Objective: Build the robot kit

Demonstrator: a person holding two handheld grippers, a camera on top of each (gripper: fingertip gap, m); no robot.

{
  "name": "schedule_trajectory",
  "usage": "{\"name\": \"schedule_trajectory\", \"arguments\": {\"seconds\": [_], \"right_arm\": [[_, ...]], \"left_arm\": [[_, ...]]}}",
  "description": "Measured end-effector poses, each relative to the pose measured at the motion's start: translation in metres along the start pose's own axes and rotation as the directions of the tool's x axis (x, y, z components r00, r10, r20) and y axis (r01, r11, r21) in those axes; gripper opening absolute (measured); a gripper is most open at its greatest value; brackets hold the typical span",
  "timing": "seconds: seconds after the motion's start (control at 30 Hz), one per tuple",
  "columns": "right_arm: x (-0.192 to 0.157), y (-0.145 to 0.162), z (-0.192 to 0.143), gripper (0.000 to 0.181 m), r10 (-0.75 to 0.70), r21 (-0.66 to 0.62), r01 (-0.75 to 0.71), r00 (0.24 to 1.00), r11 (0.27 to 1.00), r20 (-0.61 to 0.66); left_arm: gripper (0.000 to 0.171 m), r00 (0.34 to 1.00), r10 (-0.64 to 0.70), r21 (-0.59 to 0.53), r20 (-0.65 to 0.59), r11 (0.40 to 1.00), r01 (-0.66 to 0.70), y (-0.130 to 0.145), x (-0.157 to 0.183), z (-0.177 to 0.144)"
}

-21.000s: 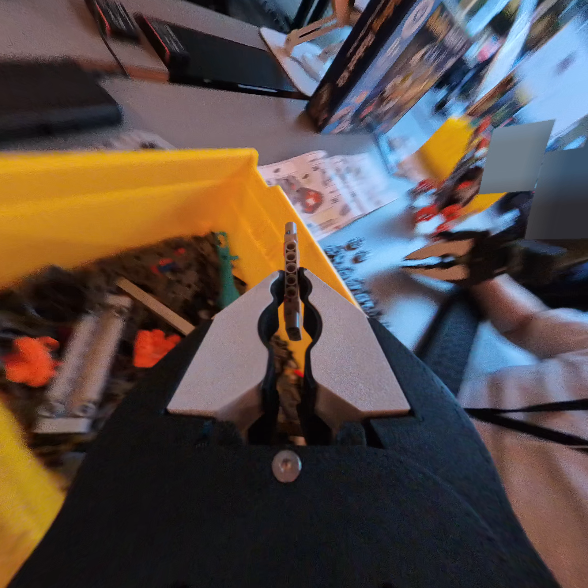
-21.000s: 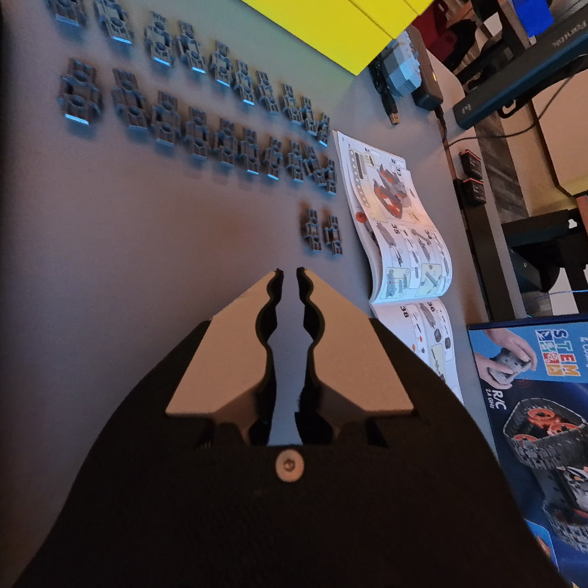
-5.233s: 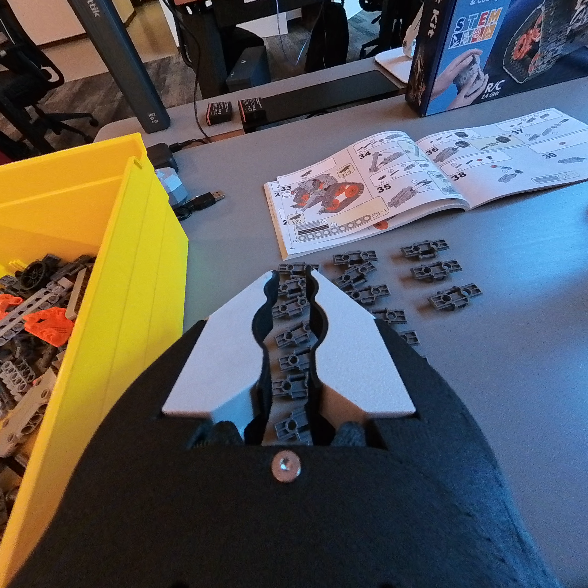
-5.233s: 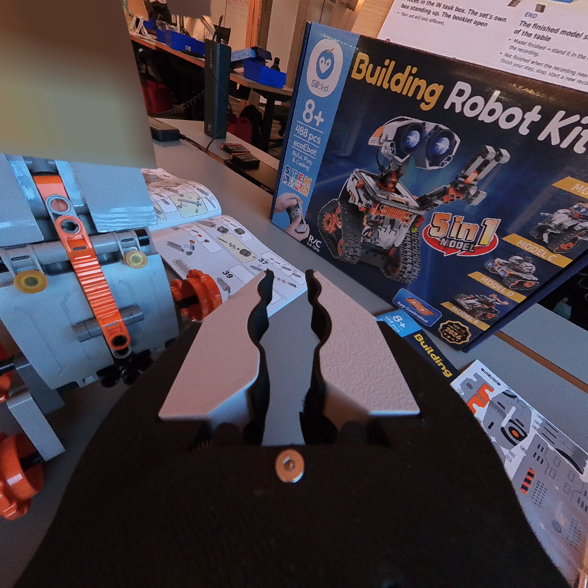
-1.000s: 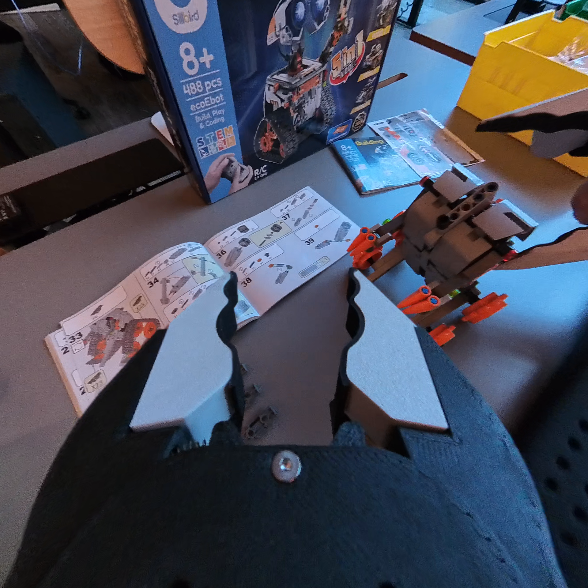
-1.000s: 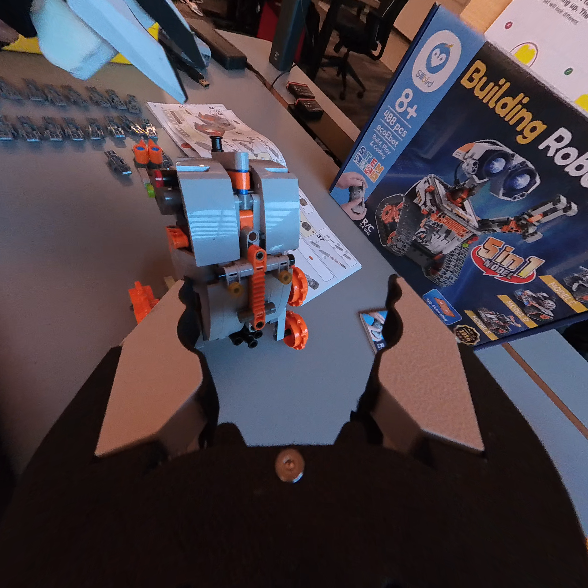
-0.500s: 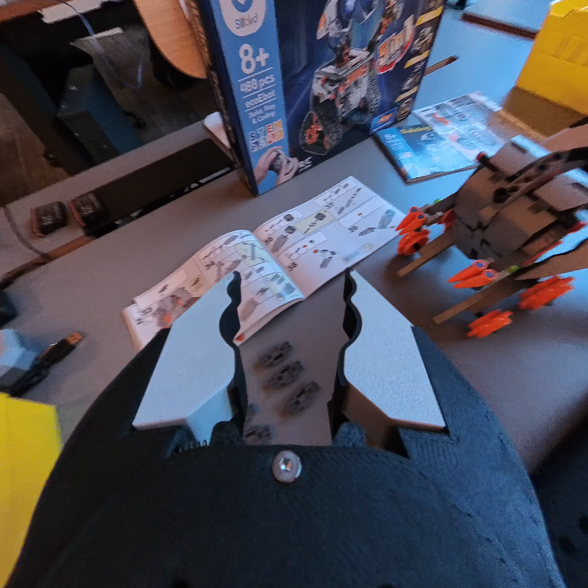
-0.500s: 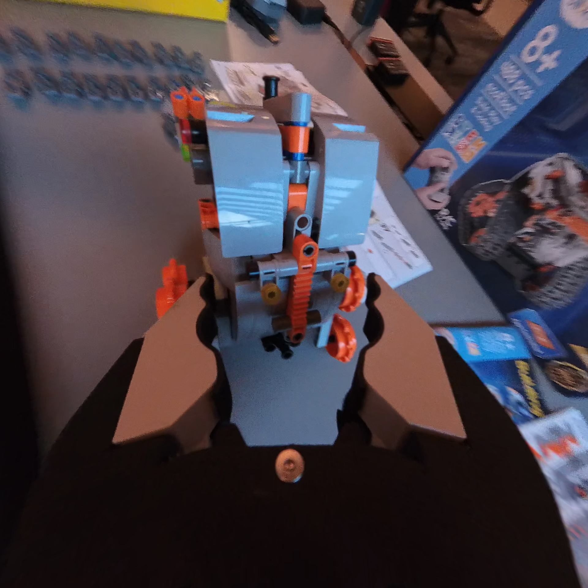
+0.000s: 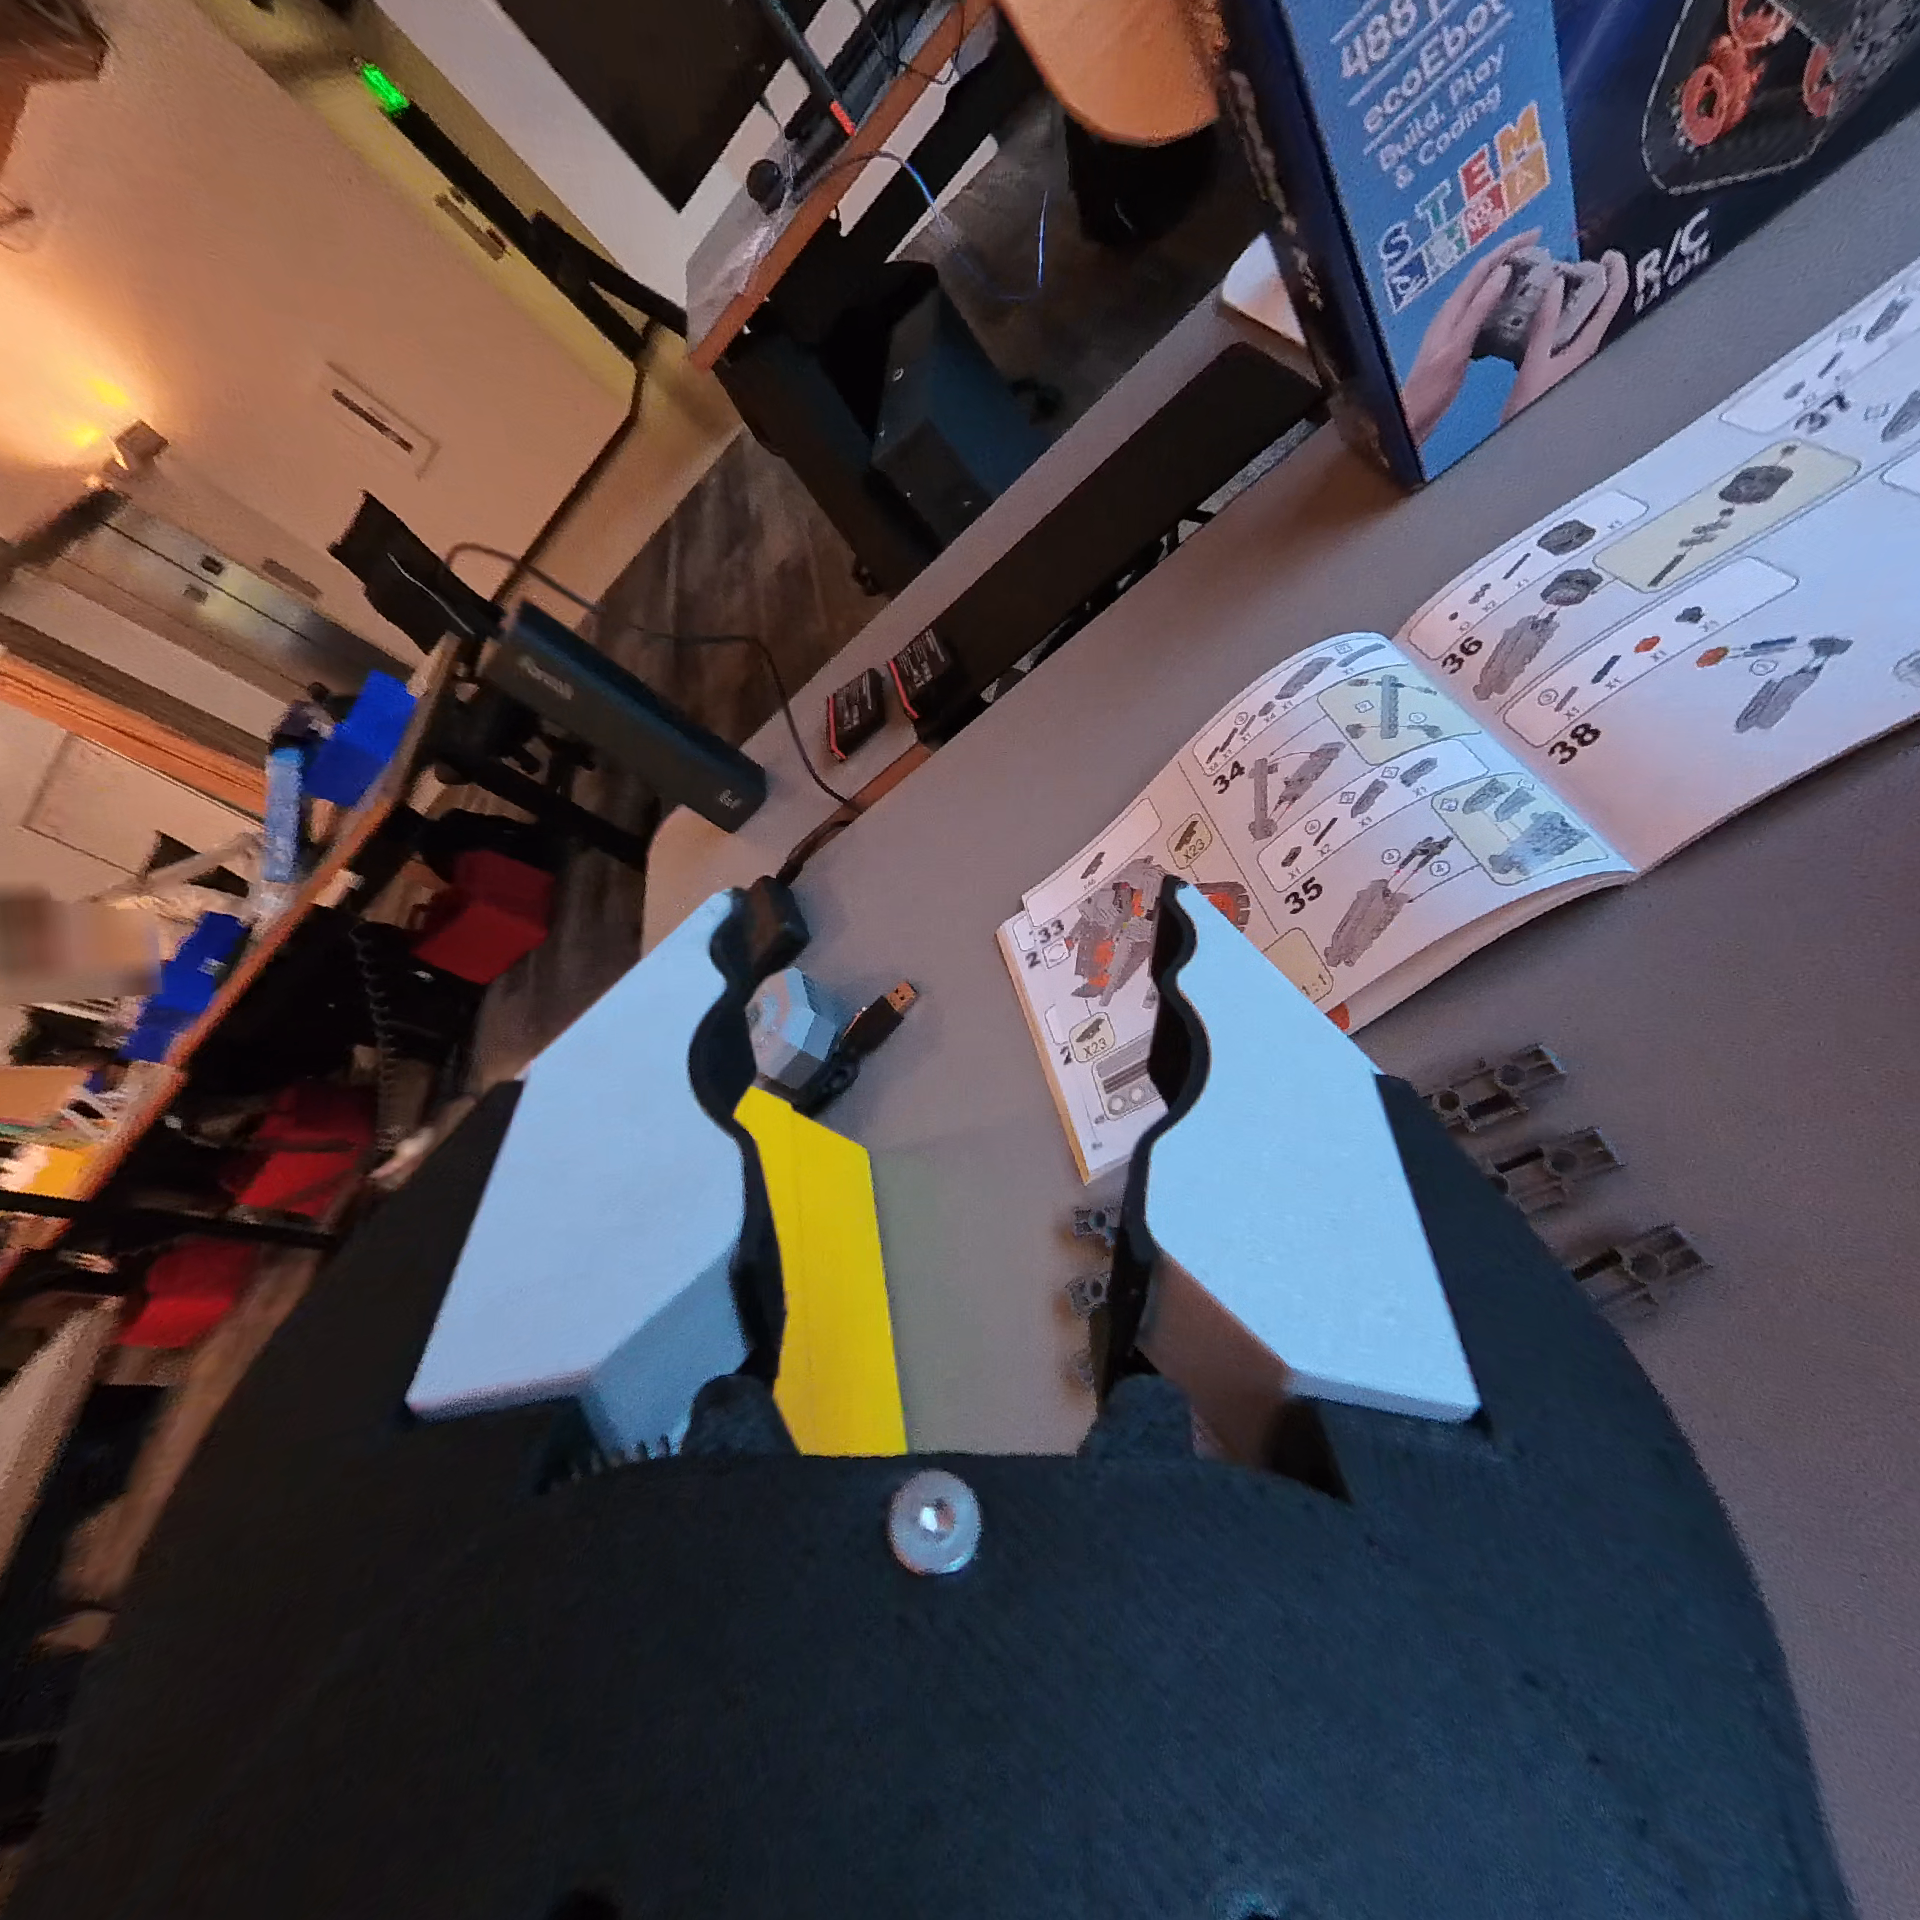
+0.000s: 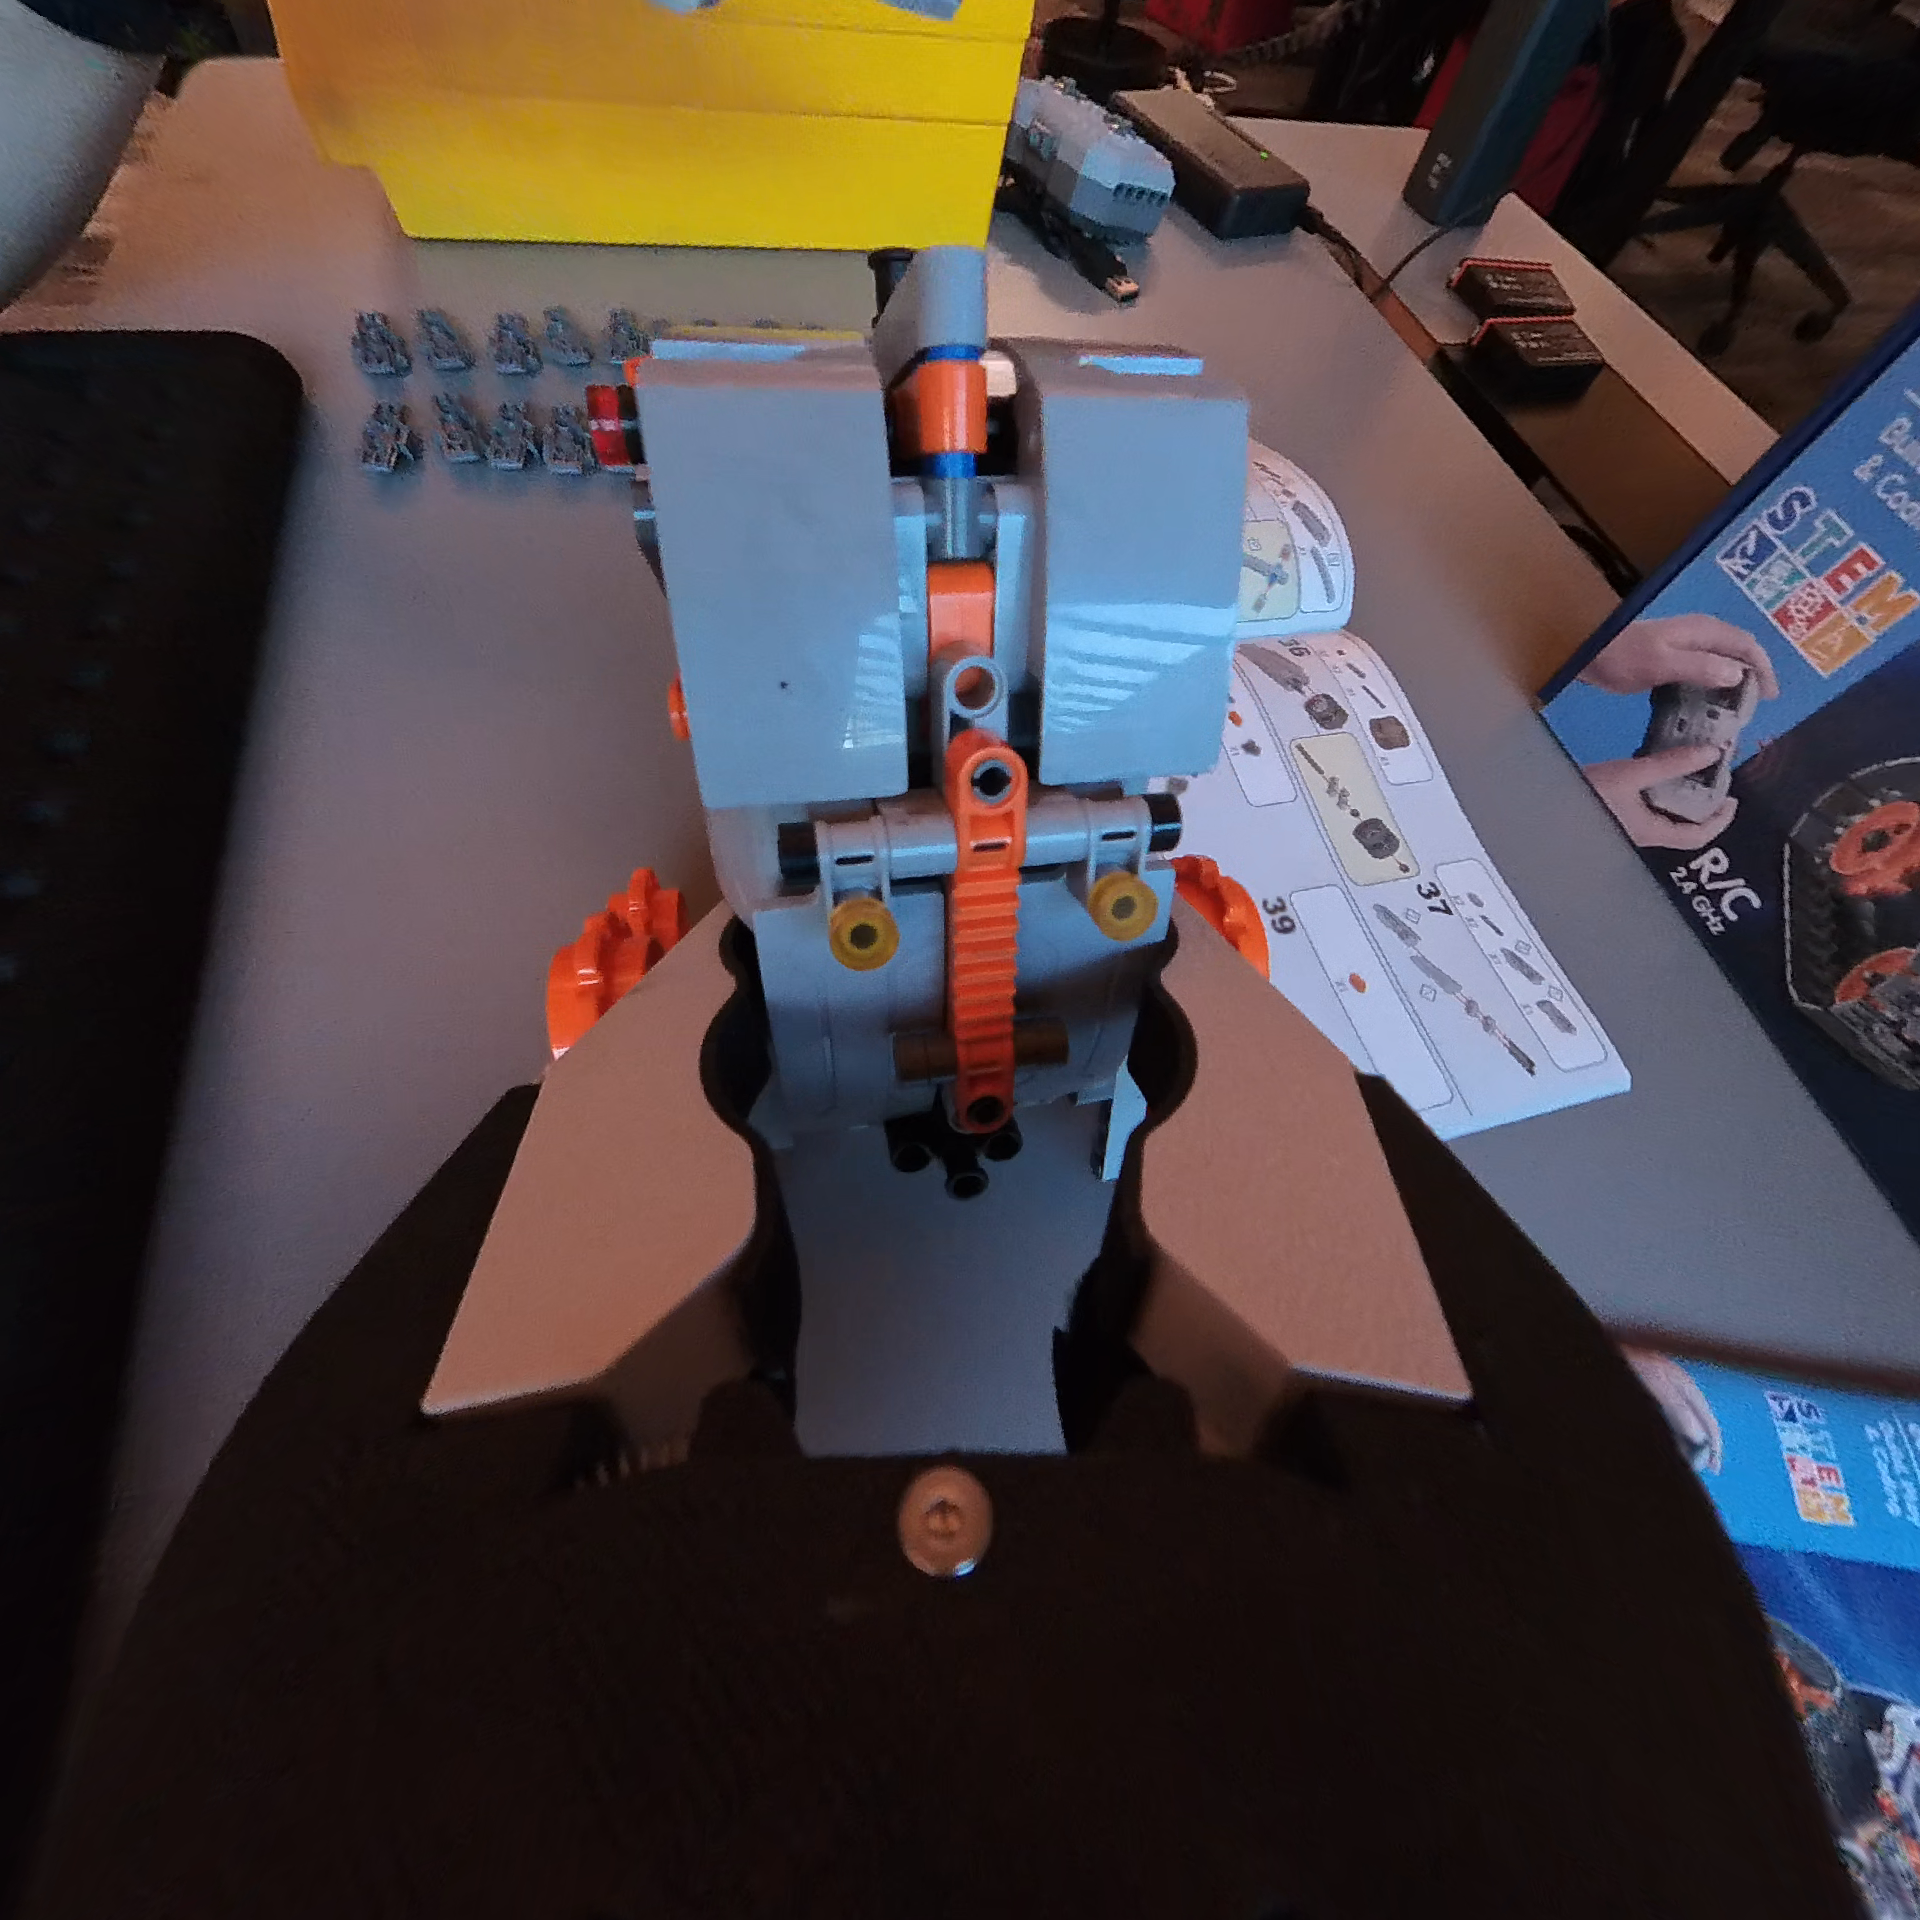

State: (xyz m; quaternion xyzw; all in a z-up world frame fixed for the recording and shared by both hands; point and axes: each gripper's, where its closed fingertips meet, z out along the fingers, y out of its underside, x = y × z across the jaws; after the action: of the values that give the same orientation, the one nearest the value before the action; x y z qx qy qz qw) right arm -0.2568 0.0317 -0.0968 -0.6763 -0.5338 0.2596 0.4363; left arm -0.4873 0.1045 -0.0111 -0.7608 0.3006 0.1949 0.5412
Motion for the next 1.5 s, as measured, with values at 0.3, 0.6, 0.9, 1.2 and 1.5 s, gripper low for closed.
{"name": "schedule_trajectory", "arguments": {"seconds": [0.3,0.6,0.9,1.2,1.5], "right_arm": [[0.007,-0.01,0.019,0.069,-0.017,0.015,0.016,1.0,1.0,0.019],[0.005,-0.015,0.029,0.069,0.039,0.073,-0.039,0.999,0.997,0.007],[0.006,-0.014,0.027,0.078,0.046,0.116,-0.038,0.997,0.993,-0.066],[0.006,-0.015,0.012,0.076,0.057,0.184,-0.038,0.994,0.982,-0.098],[0.005,-0.01,0.021,0.073,0.105,0.196,-0.089,0.992,0.977,-0.071]], "left_arm": [[0.074,0.948,-0.285,0.021,-0.143,0.957,0.29,-0.008,-0.064,-0.015],[0.076,0.915,-0.35,0.016,-0.201,0.933,0.36,-0.045,-0.096,-0.03],[0.076,0.975,-0.215,-0.17,-0.052,0.964,0.204,-0.007,-0.103,0.013],[0.082,0.981,0.18,-0.275,0.078,0.949,-0.152,0.001,-0.091,0.047],[0.078,1.0,-0.02,-0.242,-0.017,0.97,0.016,0.003,-0.087,0.041]]}}
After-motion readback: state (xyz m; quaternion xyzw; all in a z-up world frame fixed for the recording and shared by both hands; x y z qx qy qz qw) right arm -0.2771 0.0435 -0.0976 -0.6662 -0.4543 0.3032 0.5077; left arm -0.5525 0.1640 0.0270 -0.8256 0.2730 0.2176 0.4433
